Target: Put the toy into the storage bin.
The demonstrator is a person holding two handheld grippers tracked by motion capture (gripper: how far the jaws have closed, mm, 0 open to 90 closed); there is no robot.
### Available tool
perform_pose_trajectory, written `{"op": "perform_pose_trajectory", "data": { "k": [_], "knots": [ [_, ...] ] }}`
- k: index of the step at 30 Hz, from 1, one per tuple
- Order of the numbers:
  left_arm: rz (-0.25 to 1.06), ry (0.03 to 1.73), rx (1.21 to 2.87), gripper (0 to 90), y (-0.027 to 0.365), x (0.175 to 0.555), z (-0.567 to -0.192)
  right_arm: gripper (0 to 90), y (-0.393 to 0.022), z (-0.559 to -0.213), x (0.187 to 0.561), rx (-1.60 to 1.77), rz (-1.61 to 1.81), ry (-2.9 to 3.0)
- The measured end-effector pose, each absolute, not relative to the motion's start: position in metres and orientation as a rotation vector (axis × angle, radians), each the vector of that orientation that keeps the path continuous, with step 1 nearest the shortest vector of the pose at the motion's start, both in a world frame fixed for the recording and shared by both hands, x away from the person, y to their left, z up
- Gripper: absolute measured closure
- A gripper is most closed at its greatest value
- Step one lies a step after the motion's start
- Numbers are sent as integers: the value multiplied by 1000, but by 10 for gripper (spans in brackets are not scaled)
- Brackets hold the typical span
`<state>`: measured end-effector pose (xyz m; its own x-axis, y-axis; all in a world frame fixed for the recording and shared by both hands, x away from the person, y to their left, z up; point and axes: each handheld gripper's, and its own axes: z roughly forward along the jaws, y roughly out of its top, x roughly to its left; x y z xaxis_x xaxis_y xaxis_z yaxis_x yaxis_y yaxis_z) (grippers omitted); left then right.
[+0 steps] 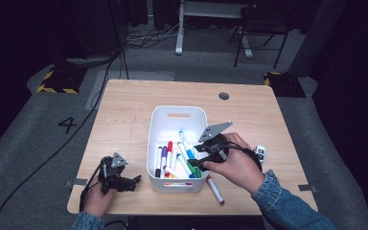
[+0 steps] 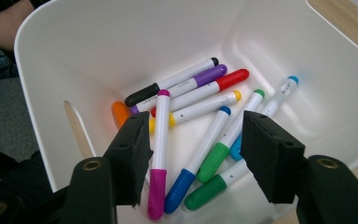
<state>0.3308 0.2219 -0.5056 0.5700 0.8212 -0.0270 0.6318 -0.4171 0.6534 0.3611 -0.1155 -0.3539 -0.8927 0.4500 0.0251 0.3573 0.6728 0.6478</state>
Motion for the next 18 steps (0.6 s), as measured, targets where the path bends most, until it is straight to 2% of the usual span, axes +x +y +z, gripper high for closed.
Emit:
{"op": "perform_pose_trajectory", "data": {
  "k": [18],
  "knots": [
    [397,1156,2183,0,222,331,-506,441,-169,-337,351,805,1060,2652]
  ]
}}
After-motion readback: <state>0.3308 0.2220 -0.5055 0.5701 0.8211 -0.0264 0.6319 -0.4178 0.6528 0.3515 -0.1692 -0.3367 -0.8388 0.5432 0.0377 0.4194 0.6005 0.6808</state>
